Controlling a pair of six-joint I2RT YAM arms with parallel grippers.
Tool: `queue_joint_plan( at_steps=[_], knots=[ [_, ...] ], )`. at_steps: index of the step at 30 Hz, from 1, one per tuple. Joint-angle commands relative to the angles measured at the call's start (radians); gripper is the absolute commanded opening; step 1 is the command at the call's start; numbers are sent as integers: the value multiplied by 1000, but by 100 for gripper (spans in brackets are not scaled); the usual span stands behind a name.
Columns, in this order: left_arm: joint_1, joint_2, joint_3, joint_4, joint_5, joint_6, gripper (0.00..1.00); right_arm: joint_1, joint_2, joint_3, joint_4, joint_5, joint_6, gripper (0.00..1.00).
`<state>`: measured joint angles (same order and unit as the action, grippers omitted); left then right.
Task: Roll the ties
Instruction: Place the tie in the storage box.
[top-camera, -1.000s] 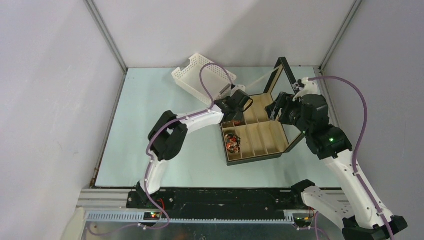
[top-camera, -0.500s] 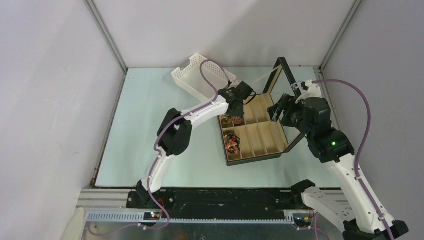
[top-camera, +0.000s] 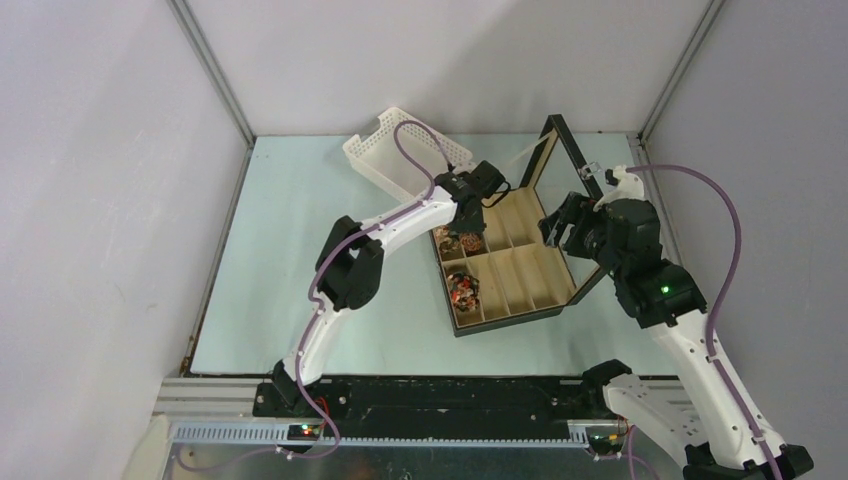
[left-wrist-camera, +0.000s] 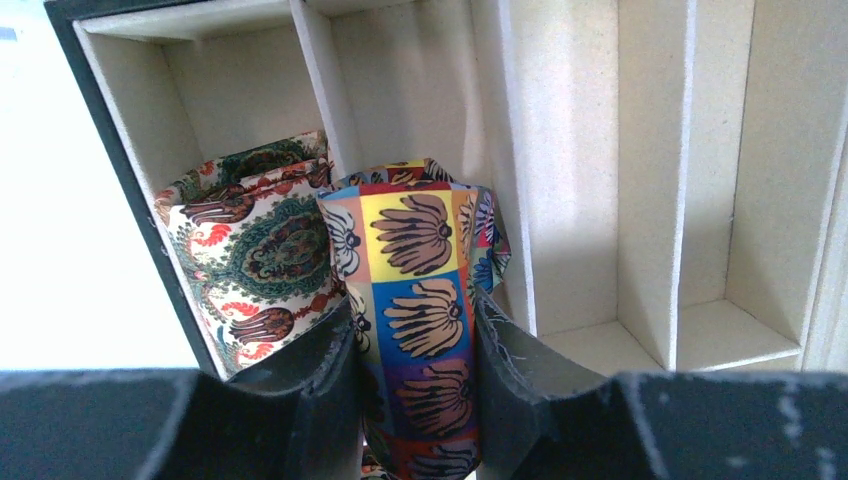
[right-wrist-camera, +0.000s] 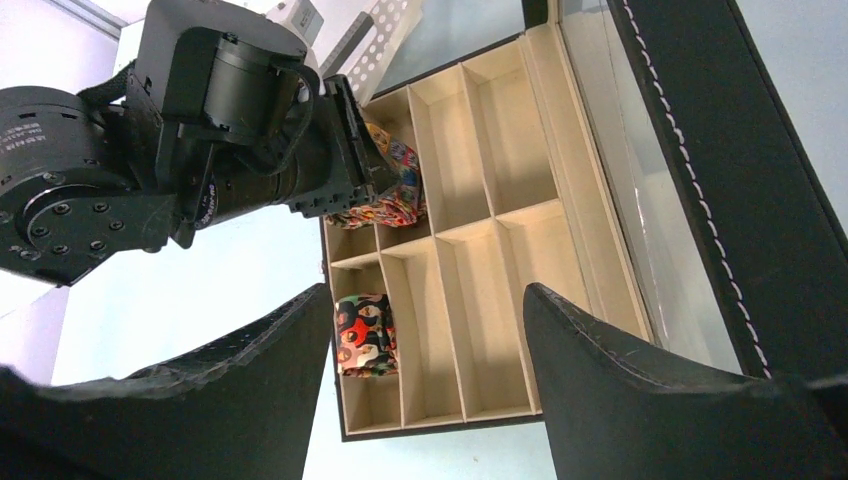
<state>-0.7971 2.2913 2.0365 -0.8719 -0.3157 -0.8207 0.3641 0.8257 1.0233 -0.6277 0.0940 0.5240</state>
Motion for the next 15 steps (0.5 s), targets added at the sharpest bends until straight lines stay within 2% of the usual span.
queue_joint_plan(
  at_steps=[1,15],
  knots=[
    [24,-3,50,-121,-47,-3,0,-6,-14,-5,16,3,14,73],
    [37,6,91,-134,-5,-110,0,-10,-21,-23,19,-2,20,73]
  ],
)
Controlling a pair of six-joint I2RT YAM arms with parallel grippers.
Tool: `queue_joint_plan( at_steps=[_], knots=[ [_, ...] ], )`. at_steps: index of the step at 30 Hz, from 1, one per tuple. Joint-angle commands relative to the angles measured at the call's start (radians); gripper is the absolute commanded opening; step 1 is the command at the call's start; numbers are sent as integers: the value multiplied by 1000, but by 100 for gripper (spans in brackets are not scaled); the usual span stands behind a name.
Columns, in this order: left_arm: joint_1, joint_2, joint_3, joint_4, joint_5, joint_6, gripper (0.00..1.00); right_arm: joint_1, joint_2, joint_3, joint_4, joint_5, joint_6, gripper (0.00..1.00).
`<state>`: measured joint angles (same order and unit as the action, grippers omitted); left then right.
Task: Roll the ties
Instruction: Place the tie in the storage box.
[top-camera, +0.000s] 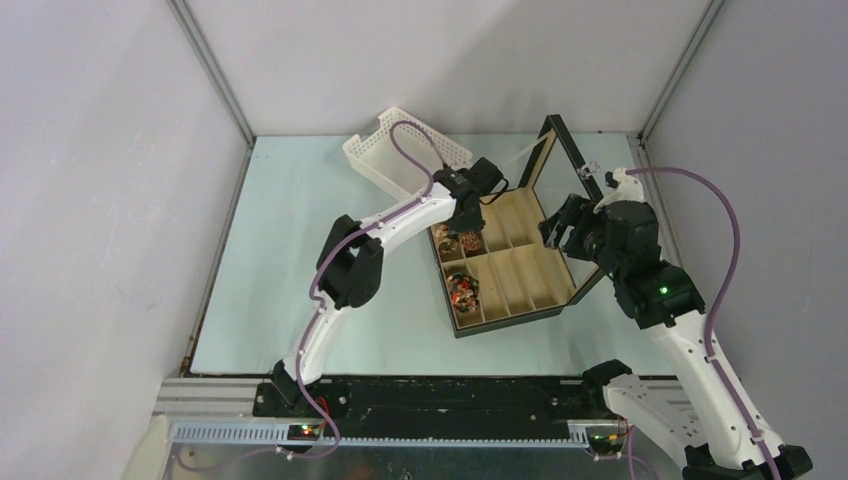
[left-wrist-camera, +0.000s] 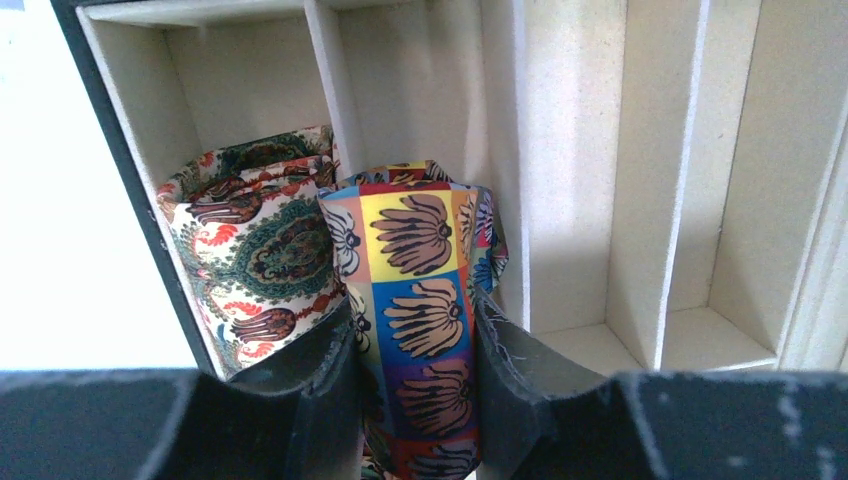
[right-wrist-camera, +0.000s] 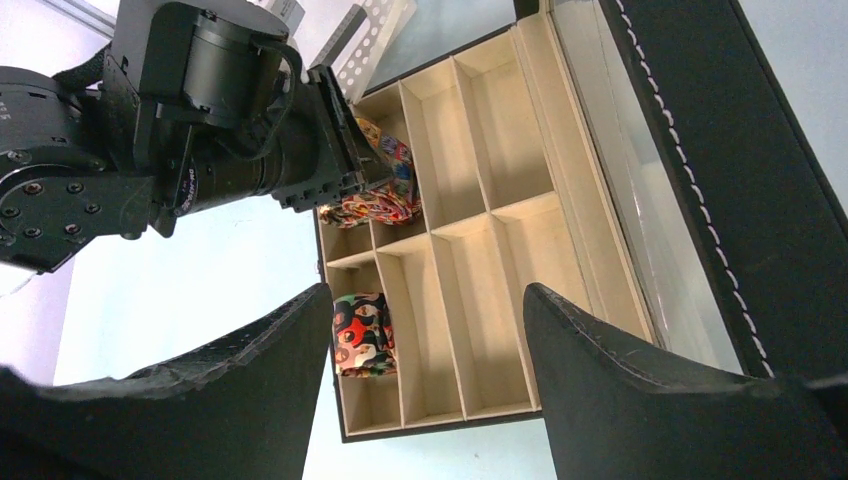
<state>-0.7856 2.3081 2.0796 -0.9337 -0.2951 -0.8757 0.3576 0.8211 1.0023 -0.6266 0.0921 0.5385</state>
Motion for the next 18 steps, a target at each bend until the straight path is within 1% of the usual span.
queue_joint_plan(
  at_steps=[1,10,18],
  knots=[
    [26,-13,50,-71,-26,-59,0,-6,-18,-2,18,3,3,73],
    [28,-33,54,-67,-30,-68,0,-10,-13,-2,21,-3,0,73],
    [26,-18,109,-100,-32,-54,0,-12,-10,-3,18,0,2,73]
  ],
)
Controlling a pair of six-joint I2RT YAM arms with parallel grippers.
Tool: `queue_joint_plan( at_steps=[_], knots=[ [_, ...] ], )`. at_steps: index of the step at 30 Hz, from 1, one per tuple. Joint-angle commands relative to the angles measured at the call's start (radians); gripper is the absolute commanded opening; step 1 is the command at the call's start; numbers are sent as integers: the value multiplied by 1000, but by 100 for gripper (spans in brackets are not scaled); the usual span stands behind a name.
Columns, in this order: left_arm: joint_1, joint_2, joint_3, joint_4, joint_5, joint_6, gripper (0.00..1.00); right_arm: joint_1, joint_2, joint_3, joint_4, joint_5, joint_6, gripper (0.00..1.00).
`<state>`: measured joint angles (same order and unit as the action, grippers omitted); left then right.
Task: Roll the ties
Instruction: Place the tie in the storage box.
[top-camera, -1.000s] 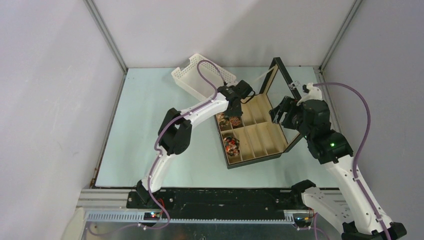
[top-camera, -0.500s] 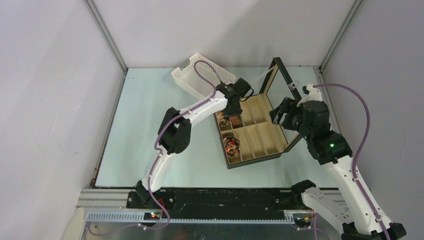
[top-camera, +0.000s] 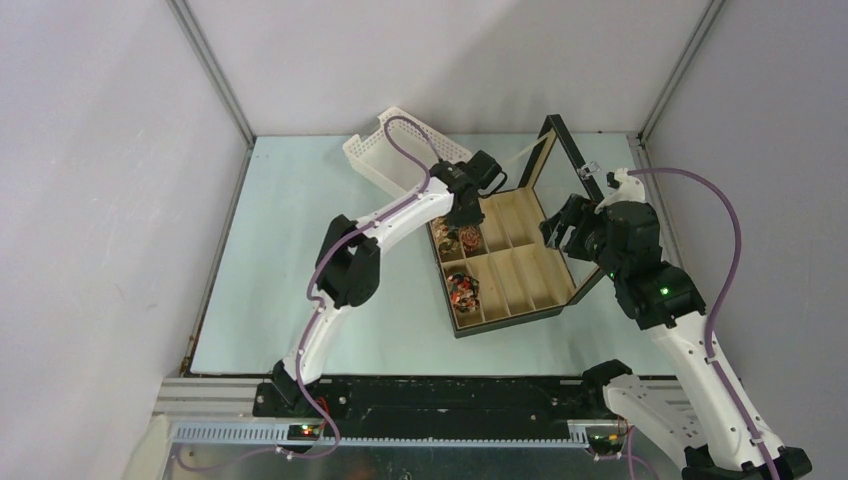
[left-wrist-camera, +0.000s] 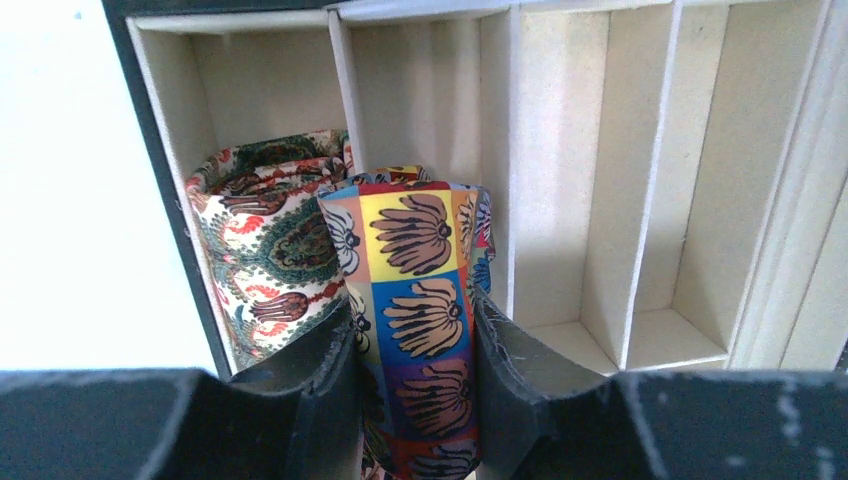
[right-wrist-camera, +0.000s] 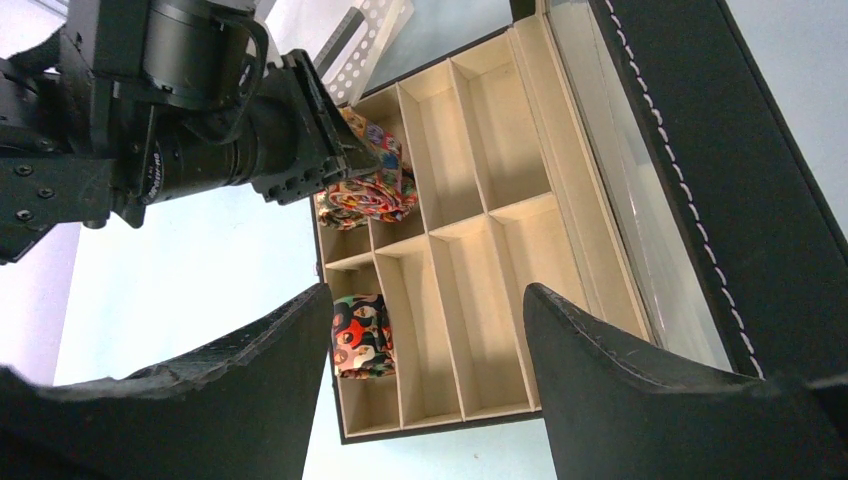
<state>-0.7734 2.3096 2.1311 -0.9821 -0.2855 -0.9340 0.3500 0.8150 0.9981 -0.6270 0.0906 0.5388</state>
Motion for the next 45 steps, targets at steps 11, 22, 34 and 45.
queue_joint_plan(
  at_steps=[11,22,34,45],
  knots=[
    [9,-86,117,-39,-35,31,0,-5,-8,-10,23,3,6,73],
    [1,-121,197,141,103,25,0,-6,-42,-10,10,40,7,73],
    [-12,-116,-27,386,99,-20,0,-11,-51,-10,-8,57,4,73],
    [-10,-145,-222,425,39,-42,0,-14,-45,-10,-8,53,6,73]
  ],
)
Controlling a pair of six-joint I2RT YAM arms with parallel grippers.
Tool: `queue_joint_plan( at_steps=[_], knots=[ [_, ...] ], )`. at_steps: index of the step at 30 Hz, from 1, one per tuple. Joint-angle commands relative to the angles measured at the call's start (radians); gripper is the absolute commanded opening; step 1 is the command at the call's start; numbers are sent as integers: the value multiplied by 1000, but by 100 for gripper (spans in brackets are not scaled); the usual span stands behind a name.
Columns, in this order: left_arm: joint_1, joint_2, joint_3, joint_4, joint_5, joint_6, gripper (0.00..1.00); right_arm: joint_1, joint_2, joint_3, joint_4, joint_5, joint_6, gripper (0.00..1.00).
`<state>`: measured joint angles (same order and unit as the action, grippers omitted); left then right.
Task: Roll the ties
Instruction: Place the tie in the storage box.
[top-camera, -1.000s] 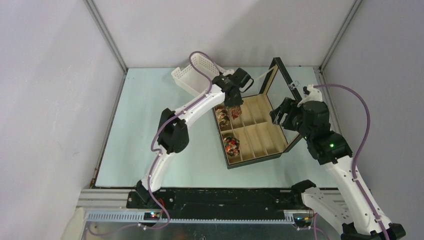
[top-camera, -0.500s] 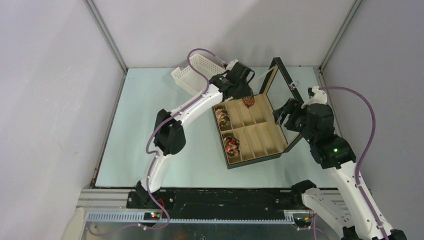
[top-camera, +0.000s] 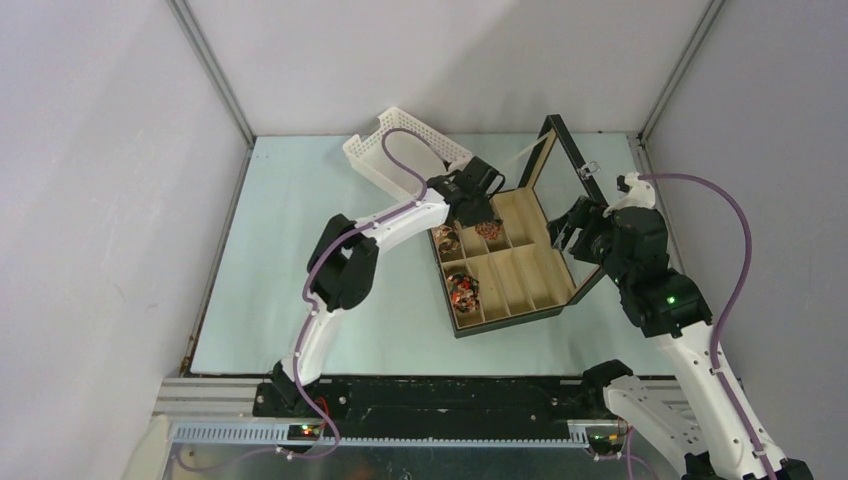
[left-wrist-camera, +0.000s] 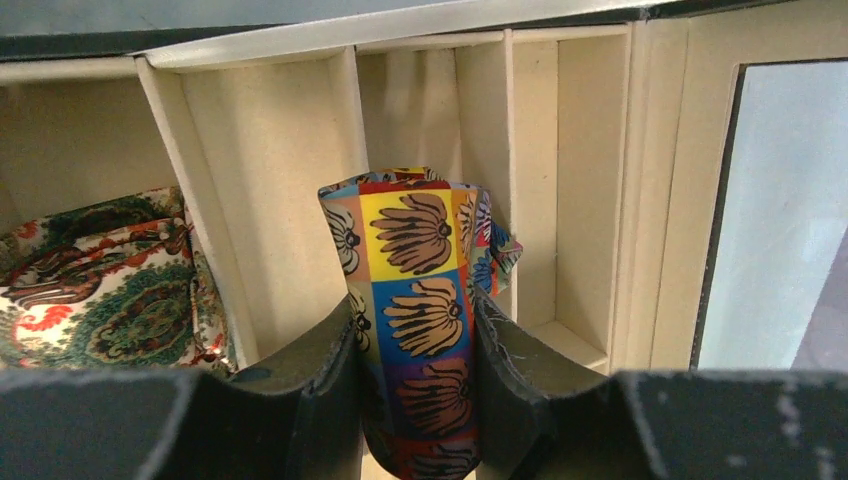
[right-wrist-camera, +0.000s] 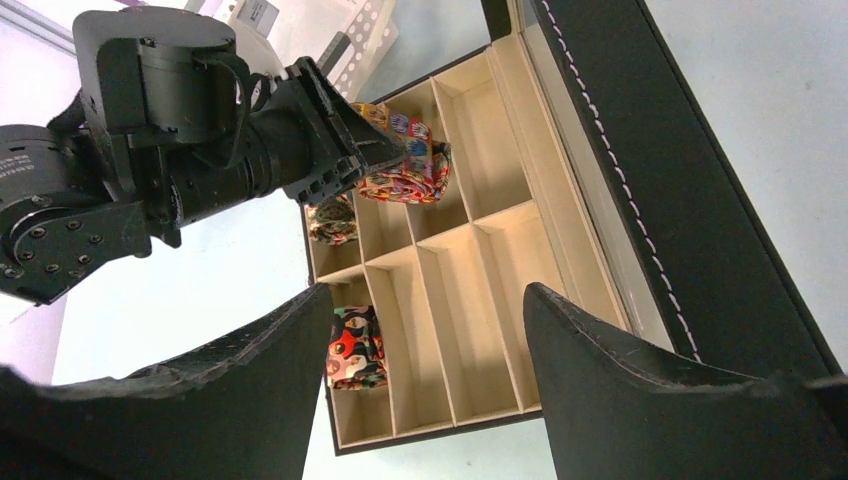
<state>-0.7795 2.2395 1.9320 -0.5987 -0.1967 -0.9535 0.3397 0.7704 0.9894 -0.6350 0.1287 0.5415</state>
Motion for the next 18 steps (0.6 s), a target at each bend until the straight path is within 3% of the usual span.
queue_joint_plan(
  at_steps=[1,18],
  knots=[
    [-4,-76,-31,38,-60,-22,0,-5,1,-1,1,13,3,73],
    [9,-161,-152,56,-93,-8,0,-4,20,-7,19,-9,11,72]
  ],
)
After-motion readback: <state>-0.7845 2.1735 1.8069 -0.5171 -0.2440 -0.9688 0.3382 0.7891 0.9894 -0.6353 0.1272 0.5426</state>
